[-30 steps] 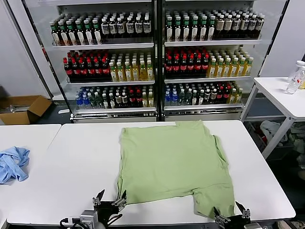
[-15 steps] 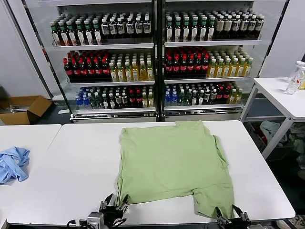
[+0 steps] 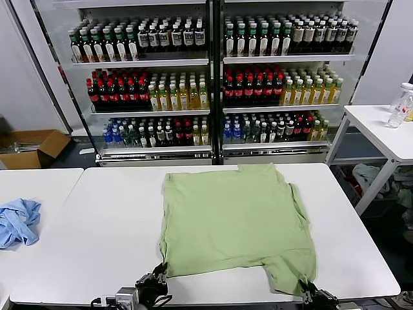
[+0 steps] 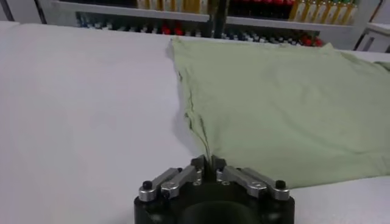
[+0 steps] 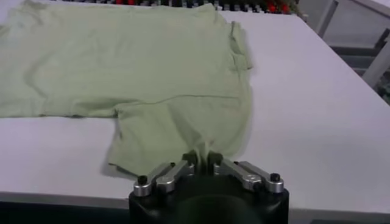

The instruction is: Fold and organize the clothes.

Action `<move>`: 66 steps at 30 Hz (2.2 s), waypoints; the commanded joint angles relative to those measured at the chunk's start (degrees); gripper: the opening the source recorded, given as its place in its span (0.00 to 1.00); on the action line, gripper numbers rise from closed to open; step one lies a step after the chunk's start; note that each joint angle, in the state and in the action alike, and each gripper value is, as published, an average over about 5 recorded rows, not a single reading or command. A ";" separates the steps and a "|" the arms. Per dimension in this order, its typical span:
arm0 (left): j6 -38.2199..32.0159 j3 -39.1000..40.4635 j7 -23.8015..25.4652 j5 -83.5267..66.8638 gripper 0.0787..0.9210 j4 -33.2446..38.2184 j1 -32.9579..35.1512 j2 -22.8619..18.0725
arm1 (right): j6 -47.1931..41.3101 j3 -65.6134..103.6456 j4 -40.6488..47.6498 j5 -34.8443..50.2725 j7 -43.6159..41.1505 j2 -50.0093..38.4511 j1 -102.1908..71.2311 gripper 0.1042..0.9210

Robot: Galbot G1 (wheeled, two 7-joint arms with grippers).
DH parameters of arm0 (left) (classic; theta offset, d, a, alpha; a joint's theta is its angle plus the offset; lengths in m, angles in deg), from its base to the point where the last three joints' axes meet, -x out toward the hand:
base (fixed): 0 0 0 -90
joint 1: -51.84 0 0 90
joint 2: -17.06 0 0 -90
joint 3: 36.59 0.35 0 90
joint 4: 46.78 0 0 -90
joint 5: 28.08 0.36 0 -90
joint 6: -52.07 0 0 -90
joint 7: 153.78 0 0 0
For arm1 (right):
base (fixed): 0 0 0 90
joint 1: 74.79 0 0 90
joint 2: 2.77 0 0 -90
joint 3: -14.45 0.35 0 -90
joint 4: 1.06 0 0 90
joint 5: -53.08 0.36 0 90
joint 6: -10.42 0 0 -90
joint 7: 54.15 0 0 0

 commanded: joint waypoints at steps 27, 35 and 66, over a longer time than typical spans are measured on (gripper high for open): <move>-4.57 -1.36 0.48 -15.00 0.01 -9.34 -21.52 7.01 | 4.77 -18.53 21.79 2.90 0.40 -6.74 45.77 0.00; -5.30 4.96 -0.01 -13.25 0.01 -17.99 -29.68 5.60 | 4.53 -23.80 28.01 -3.06 -0.47 -4.16 51.88 0.00; -1.87 5.87 -2.87 -6.83 0.77 -21.96 -26.32 4.57 | -3.07 -8.96 22.81 -0.55 -2.26 -3.17 32.80 0.84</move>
